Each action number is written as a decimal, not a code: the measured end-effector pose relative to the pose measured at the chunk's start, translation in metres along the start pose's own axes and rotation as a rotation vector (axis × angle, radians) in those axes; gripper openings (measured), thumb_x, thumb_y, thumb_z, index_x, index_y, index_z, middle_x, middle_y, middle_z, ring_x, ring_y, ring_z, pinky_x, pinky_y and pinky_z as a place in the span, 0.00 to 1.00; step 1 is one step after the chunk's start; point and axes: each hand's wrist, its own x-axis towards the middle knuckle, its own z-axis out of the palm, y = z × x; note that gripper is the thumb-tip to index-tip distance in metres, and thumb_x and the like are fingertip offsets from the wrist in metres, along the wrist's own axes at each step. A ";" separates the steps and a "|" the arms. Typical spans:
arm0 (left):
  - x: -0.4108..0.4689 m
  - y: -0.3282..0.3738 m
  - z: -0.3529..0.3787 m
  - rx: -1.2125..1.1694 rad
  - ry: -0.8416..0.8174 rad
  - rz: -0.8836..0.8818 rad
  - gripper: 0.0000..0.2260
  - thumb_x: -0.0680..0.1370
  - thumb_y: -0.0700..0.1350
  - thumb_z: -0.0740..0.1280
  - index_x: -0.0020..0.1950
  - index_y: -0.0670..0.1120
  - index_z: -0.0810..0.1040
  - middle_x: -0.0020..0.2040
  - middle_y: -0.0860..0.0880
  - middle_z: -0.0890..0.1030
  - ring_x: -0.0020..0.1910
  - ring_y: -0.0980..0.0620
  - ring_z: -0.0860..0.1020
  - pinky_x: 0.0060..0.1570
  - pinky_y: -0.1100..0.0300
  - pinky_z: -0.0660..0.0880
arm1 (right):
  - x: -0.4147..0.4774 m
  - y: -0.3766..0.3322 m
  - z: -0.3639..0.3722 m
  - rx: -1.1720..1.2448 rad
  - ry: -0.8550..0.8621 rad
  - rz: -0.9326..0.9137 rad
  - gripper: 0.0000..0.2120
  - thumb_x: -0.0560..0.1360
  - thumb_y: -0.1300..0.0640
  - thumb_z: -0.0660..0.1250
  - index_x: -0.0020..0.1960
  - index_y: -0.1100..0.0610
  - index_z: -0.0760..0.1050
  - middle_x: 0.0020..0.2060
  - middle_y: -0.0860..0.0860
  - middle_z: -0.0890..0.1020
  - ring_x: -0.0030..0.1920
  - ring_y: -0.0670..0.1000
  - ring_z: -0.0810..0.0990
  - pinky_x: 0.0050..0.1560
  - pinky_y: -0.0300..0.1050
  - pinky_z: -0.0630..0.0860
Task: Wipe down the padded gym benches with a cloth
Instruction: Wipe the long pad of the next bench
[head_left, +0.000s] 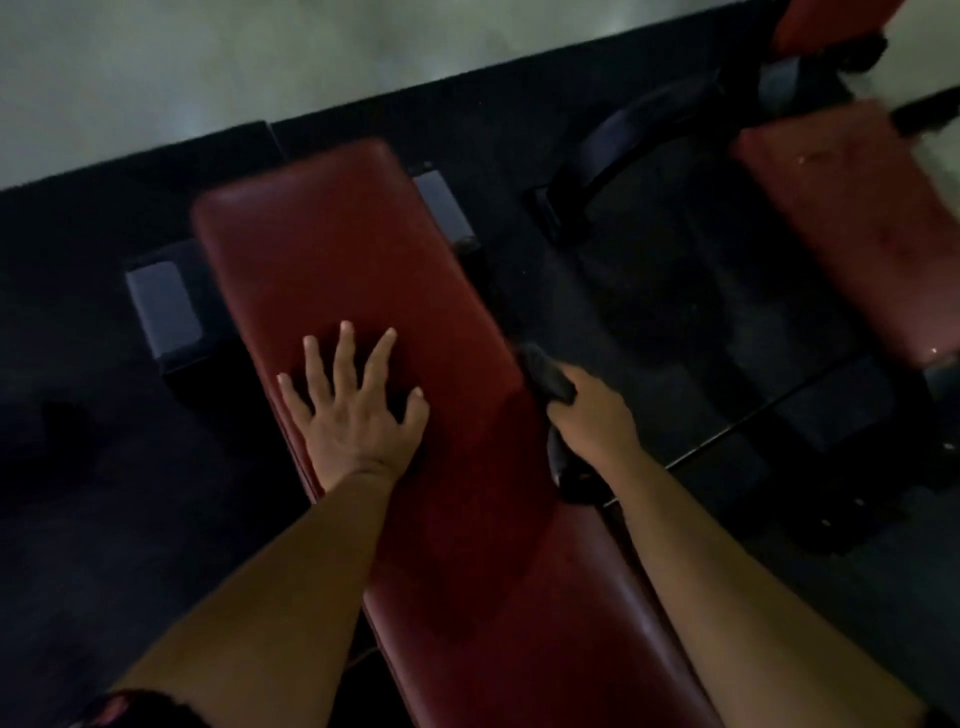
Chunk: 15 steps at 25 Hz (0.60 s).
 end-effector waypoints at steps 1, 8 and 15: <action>0.001 0.002 0.000 0.001 0.016 -0.006 0.31 0.75 0.64 0.52 0.78 0.61 0.56 0.81 0.51 0.51 0.79 0.43 0.43 0.75 0.37 0.40 | -0.009 0.009 -0.003 0.011 -0.043 0.036 0.25 0.77 0.59 0.61 0.73 0.46 0.67 0.65 0.52 0.76 0.61 0.56 0.76 0.54 0.44 0.70; 0.004 0.001 0.009 0.006 0.093 -0.020 0.31 0.73 0.63 0.52 0.76 0.58 0.64 0.79 0.48 0.60 0.79 0.40 0.52 0.74 0.36 0.44 | 0.065 -0.058 0.003 0.014 -0.022 -0.087 0.25 0.80 0.56 0.60 0.76 0.46 0.62 0.69 0.53 0.70 0.64 0.57 0.73 0.59 0.49 0.70; 0.004 0.000 0.014 0.033 0.072 -0.031 0.30 0.74 0.63 0.52 0.76 0.59 0.61 0.80 0.48 0.58 0.79 0.41 0.49 0.74 0.36 0.43 | -0.004 -0.023 -0.005 -0.024 -0.048 0.048 0.26 0.78 0.51 0.64 0.74 0.44 0.63 0.67 0.50 0.70 0.61 0.54 0.75 0.54 0.48 0.72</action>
